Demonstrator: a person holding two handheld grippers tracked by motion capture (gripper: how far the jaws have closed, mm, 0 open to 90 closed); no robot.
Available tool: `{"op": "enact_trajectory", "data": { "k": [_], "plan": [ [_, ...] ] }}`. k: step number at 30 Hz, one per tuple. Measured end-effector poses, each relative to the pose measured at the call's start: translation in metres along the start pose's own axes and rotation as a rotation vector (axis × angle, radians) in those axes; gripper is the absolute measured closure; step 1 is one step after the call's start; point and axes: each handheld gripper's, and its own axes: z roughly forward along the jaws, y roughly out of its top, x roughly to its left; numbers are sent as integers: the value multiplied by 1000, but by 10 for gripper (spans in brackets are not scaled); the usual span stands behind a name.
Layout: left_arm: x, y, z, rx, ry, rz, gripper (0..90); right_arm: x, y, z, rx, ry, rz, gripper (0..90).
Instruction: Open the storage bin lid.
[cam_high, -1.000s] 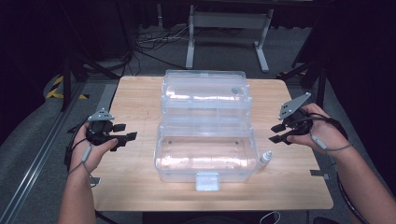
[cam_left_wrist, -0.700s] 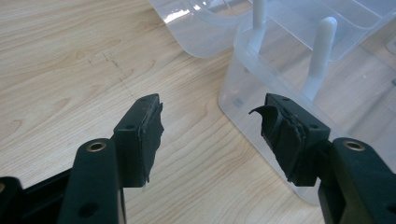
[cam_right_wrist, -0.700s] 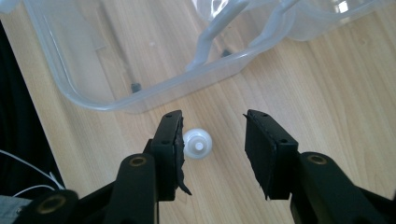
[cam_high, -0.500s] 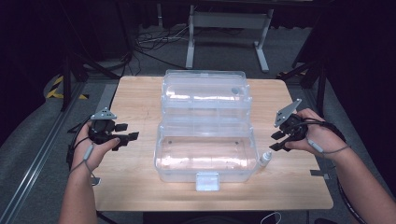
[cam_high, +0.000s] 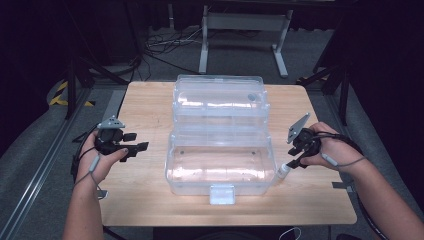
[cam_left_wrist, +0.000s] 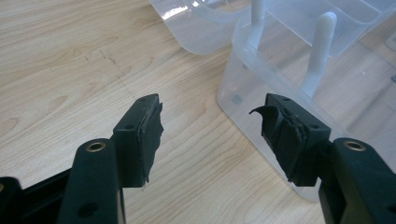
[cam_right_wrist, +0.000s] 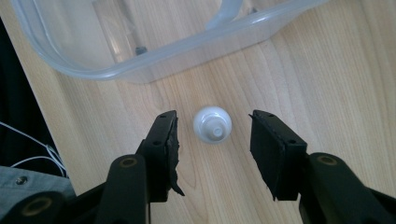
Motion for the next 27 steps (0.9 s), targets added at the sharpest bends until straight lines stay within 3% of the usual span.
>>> {"op": "enact_trajectory", "data": {
  "k": [13,27],
  "plan": [
    [1,-1,0,5,3,6,381,-5,0,33,87,6,-43,549],
    [1,1,2,5,-5,4,380,-4,4,47,103,2,-67,623]
  ]
}}
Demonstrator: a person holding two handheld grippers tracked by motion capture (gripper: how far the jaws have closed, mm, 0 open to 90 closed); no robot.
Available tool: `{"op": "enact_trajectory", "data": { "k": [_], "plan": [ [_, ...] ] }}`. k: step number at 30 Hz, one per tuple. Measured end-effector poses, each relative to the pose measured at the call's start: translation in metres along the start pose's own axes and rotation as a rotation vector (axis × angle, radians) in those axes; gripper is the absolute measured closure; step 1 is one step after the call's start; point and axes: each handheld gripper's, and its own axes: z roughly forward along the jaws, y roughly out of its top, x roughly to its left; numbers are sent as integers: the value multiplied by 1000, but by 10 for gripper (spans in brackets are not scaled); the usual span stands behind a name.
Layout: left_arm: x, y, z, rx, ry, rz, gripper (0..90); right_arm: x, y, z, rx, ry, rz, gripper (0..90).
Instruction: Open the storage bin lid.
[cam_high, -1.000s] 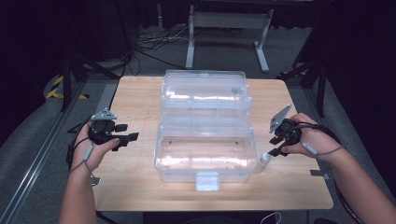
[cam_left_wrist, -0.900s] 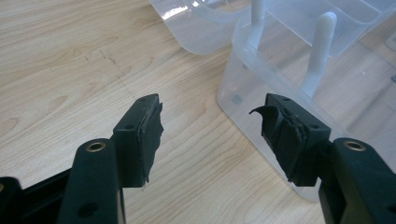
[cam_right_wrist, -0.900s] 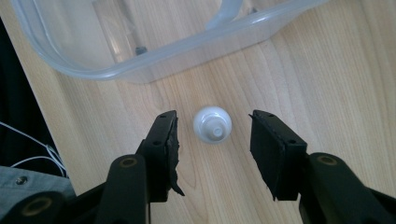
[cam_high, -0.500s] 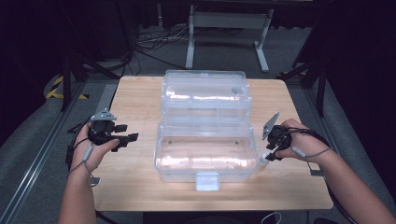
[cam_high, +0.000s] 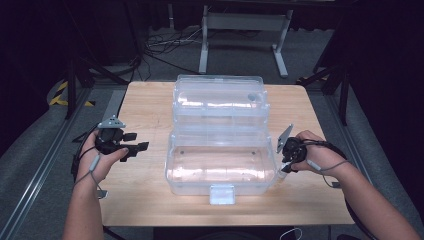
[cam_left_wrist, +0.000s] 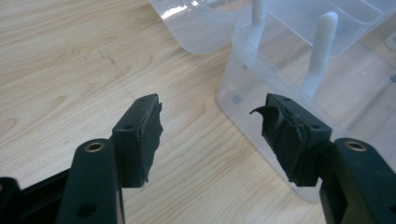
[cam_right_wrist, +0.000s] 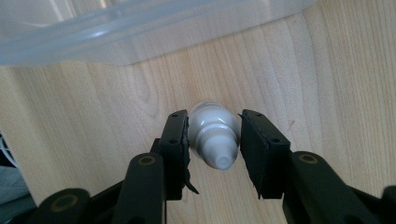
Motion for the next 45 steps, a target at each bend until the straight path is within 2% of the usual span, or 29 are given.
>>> {"op": "enact_trajectory", "data": {
  "k": [3,5,9,18,24,25,29,32,45],
  "plan": [
    [0,0,0,-1,-3,2,379,-1,0,0,-4,3,1,635],
    [0,0,0,-1,0,1,378,0,0,-3,-2,3,-6,710],
    [0,0,1,1,-1,1,377,1,1,-4,-8,18,-9,712],
    [0,0,1,3,-1,0,377,1,1,-12,-3,9,-8,712],
    [0,0,1,2,-3,-1,377,0,1,-26,-11,8,-26,713],
    [0,0,1,2,-3,0,376,-1,1,-29,-10,7,-45,712],
    [0,0,0,1,-1,1,376,1,3,-37,-9,11,-66,713],
    [0,0,0,1,0,1,375,2,4,-42,-10,16,-66,713],
    [-1,1,0,1,-1,6,371,4,13,-72,-35,-21,-75,712]
  ]
}}
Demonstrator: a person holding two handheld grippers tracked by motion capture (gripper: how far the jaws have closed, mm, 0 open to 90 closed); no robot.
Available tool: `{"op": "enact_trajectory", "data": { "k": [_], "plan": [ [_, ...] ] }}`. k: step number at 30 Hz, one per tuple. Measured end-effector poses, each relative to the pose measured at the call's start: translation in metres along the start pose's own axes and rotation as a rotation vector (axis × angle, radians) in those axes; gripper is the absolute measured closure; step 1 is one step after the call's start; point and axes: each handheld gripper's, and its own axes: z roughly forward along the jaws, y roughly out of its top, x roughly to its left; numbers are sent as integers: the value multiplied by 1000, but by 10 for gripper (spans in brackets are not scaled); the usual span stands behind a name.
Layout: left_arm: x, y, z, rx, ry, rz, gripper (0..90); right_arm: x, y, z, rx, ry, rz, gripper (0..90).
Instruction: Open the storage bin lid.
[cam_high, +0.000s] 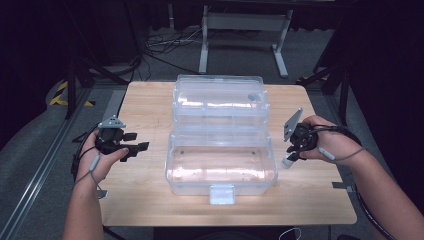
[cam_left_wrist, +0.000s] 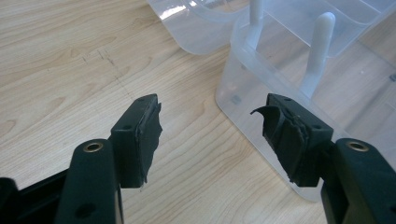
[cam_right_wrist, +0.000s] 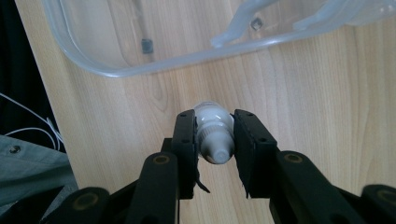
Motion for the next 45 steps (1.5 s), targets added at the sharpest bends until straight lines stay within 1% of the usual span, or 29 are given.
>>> {"op": "enact_trajectory", "data": {
  "k": [1,4,8,9,10,14,15,17,19,20,23,24,27,29,30,33,37,38,39,40,43,45],
  "plan": [
    [0,0,0,0,1,1,370,2,2,-4,5,-3,-8,713],
    [0,0,-1,-1,3,1,369,3,4,-6,3,5,-8,712],
    [-1,1,-1,-1,-3,1,368,5,9,-14,-8,7,-4,713],
    [-1,1,-1,-1,-3,1,368,5,10,-16,-9,4,-11,713],
    [-1,1,-1,-2,-3,1,368,7,11,-18,-10,10,-1,713],
    [-1,1,-1,-1,-3,-1,368,9,16,-24,-8,6,-12,712],
    [-1,1,-1,0,-3,-1,368,10,17,-25,-3,6,-8,712],
    [-1,1,-1,2,-5,2,367,10,20,-28,-9,6,-17,712],
    [-1,1,-2,4,-5,4,367,12,23,-31,-3,6,-13,712],
    [-1,1,-2,5,-6,4,367,12,25,-32,-1,0,-23,712],
    [-1,1,-2,6,-6,4,367,15,29,-37,-5,9,-21,712],
    [-1,1,-2,5,-6,3,367,15,31,-38,-10,3,-32,712],
    [-1,1,-2,4,-5,6,367,17,35,-39,-17,6,-40,712],
    [-1,1,-2,4,-3,7,366,19,38,-39,-12,8,-45,713],
    [-1,1,-2,4,-4,9,366,19,39,-39,-15,8,-54,712],
    [-1,1,-2,5,-4,8,366,21,41,-39,-11,12,-51,713],
    [-1,1,-2,4,-5,5,366,24,46,-40,-16,10,-66,712],
    [-1,1,-2,4,-5,9,366,25,48,-40,-21,8,-78,712],
    [-1,1,-2,4,-5,7,366,26,50,-40,-19,11,-76,713],
    [-1,1,-2,5,-7,6,366,27,52,-39,-22,14,-85,713],
    [-1,1,-2,5,-6,6,365,28,56,-38,-23,19,-85,713],
    [-1,1,-2,5,-7,5,364,29,58,-37,-37,23,-75,712]
  ]
}}
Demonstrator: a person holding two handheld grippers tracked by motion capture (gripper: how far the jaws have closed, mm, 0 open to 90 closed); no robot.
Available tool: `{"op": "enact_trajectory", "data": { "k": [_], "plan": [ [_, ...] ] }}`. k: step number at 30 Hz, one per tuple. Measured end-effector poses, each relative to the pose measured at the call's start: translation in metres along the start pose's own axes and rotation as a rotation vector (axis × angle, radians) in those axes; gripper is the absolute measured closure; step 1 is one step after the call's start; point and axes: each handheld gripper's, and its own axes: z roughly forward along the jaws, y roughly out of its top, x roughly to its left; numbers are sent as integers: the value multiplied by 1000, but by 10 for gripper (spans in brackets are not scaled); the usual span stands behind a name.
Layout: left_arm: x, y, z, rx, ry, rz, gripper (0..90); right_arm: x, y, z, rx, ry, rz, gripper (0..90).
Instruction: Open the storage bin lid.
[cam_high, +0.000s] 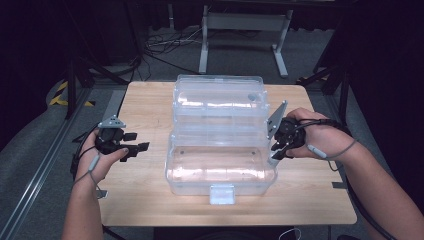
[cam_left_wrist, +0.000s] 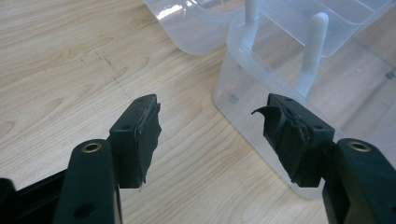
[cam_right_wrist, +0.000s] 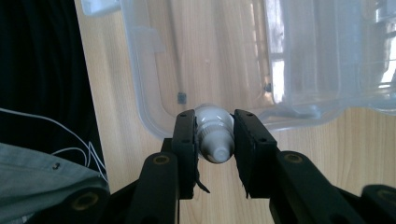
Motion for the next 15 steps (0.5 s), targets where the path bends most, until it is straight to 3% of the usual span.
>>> {"op": "enact_trajectory", "data": {
  "k": [15],
  "plan": [
    [0,0,1,1,0,0,363,1,14,21,6,22,-28,712]
  ]
}}
